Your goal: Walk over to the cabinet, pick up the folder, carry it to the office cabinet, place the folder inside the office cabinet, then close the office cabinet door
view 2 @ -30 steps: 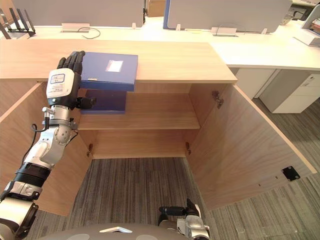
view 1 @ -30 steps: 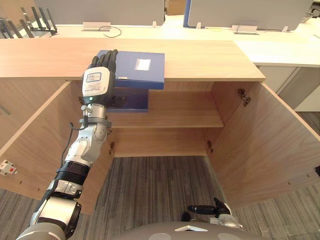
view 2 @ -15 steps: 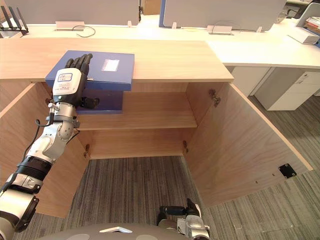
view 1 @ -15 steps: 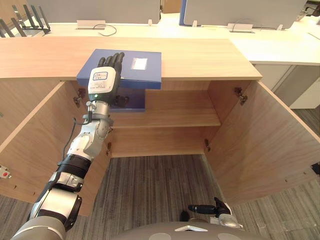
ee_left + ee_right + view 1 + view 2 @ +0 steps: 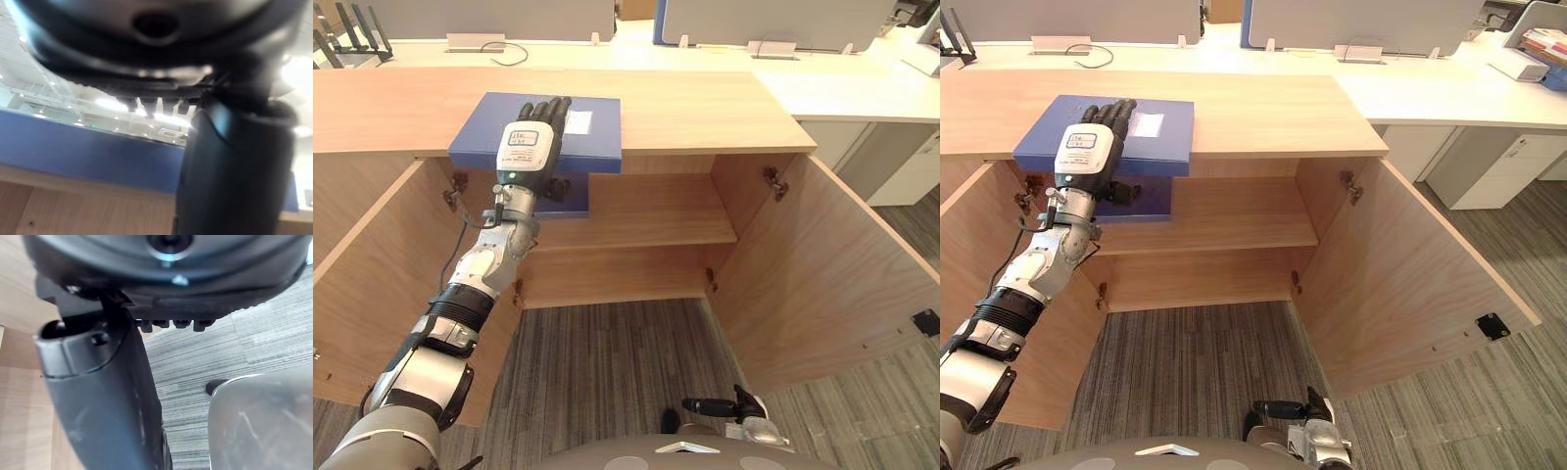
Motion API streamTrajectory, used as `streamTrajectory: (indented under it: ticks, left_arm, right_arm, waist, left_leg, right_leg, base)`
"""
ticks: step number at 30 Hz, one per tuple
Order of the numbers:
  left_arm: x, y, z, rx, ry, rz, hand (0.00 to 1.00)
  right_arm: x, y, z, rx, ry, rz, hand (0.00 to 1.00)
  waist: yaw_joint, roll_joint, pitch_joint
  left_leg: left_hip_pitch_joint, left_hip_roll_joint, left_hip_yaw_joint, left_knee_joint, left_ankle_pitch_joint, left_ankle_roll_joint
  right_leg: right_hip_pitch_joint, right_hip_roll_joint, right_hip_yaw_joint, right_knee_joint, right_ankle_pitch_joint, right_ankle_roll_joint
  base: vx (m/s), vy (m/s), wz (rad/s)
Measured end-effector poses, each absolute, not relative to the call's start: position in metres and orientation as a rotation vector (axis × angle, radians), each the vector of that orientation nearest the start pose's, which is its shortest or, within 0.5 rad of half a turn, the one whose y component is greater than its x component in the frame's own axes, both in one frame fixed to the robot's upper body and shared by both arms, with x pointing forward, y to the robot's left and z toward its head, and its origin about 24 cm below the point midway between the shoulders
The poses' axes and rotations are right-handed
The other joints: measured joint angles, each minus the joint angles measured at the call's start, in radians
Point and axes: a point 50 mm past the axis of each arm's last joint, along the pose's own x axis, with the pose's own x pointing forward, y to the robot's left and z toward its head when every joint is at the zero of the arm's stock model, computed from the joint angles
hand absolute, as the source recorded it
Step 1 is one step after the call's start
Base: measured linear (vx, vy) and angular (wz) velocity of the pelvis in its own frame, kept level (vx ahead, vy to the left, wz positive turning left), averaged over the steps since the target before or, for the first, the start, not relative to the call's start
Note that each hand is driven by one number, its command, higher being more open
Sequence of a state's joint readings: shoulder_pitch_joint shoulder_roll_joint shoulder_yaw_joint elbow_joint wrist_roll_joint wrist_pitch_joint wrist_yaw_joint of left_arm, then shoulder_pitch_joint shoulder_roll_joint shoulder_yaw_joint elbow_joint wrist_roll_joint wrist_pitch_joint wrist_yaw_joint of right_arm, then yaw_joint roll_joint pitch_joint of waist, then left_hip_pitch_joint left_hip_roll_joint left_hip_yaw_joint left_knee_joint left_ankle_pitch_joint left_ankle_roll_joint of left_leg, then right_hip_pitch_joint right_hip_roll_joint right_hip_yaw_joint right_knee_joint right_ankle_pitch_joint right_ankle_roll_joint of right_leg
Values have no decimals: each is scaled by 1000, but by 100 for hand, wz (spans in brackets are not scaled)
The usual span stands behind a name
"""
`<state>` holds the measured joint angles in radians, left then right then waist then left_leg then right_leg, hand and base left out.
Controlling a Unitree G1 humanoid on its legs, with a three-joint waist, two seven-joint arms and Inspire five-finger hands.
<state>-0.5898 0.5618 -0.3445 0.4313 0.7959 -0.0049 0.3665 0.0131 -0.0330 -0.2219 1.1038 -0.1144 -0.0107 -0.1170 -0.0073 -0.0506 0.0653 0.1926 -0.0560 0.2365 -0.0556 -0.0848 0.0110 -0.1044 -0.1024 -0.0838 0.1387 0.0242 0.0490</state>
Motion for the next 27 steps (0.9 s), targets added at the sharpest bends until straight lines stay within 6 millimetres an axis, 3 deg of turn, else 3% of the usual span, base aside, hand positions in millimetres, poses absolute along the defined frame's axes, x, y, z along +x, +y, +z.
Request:
streamTrajectory:
  ticks: [17, 18, 23, 27]
  left_arm:
    - [358, 192, 127, 1467, -379, 91, 100]
    - [358, 192, 128, 1468, -378, 92, 0]
    - [361, 194, 129, 1490, -375, 101, 0]
    - [370, 193, 150, 1516, -434, 167, 0]
  right_arm:
    - [111, -194, -160, -67, 1098, -272, 100]
    - [110, -194, -160, -66, 1098, -273, 100]
    - [110, -194, -160, -66, 1098, -274, 100]
    - [109, -194, -161, -67, 1102, -275, 100]
  waist:
    - [-25, -2, 7]
    - [-26, -2, 7]
    - [-26, -1, 10]
    - [-27, 0, 12]
  left_leg:
    - [1, -1, 3, 0, 0, -1]
    - [2, -1, 3, 0, -1, -1]
    - [3, -1, 3, 0, -1, -1]
    - [7, -1, 6, 0, -2, -2]
  right_leg:
    - [-1, 1, 4, 0, 0, 0]
    - [-1, 1, 4, 0, 0, 0]
    - [-1, 1, 5, 1, 0, 0]
    - [3, 1, 7, 2, 0, 0]
  base:
    - [1, 1, 0]
    - [0, 0, 0]
    - [0, 0, 0]
    - [0, 0, 0]
